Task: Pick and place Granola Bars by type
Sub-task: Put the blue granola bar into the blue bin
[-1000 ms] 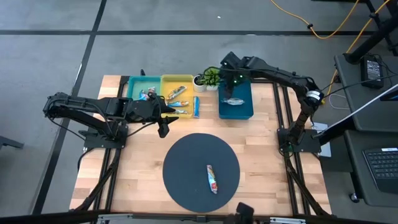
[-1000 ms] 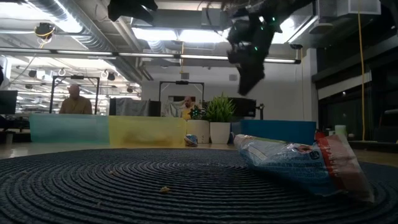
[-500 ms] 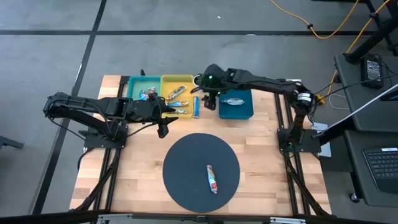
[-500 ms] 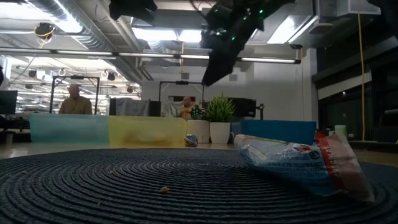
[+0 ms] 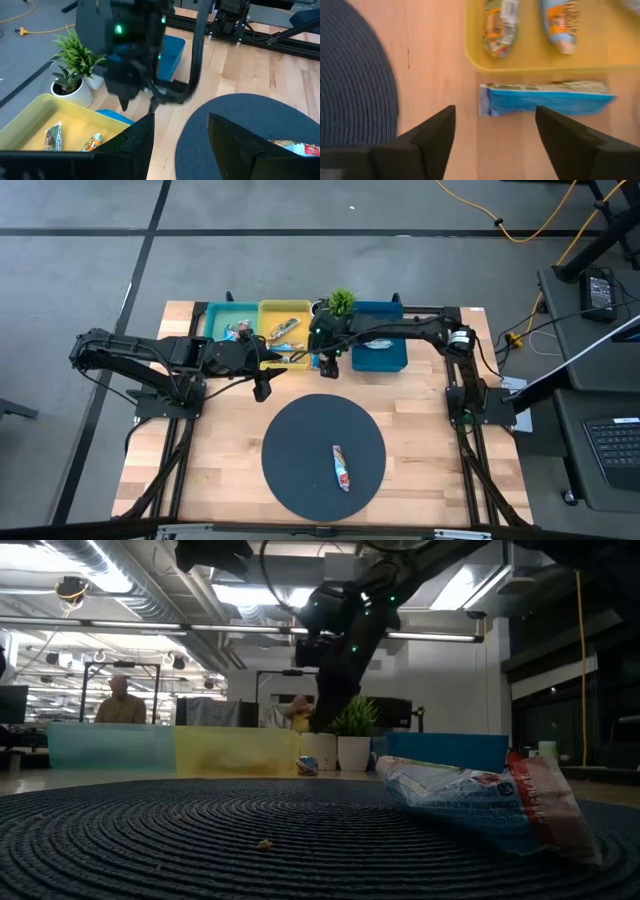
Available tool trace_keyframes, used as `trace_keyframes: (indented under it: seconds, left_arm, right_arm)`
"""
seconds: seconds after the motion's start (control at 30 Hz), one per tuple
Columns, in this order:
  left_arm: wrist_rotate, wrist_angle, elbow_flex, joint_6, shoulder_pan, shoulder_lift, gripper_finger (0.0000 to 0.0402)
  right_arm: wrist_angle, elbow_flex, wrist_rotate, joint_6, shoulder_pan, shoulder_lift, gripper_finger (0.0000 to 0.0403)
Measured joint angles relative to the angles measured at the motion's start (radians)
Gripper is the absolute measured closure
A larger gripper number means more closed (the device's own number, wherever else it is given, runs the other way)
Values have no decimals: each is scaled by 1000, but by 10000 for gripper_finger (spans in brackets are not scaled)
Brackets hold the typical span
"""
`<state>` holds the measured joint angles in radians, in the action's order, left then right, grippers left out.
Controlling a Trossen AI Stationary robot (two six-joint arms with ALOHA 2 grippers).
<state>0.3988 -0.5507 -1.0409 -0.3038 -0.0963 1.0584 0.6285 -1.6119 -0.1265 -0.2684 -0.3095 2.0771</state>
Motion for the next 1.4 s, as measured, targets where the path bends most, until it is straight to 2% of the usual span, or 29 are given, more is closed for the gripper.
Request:
trace_keyframes:
  seconds: [0.07, 0.17, 0.23, 0.3, 0.93, 1.13, 1.4]
  left_arm:
    - [0, 0, 0, 1, 0, 0, 229]
    - [0, 0, 0, 1, 0, 0, 229]
    - [0, 0, 0, 3, 0, 0, 229]
    - [0, -1, 0, 3, 0, 0, 229]
    - [0, -1, 0, 3, 0, 0, 229]
    - [0, 0, 0, 3, 0, 0, 229]
    - [0, 0, 0, 3, 0, 0, 229]
  right_arm:
    - [-14, 0, 8, 1, 8, 21, 110]
    - [-32, 0, 97, 0, 22, 53, 86]
    - [-48, 0, 154, -3, 29, 68, 76]
    - [-78, 0, 167, 0, 31, 75, 71]
    - [-109, 1, 171, 109, 70, 91, 69]
    - [-156, 0, 261, 110, 79, 91, 69]
    - [-131, 0, 268, 135, 74, 97, 69]
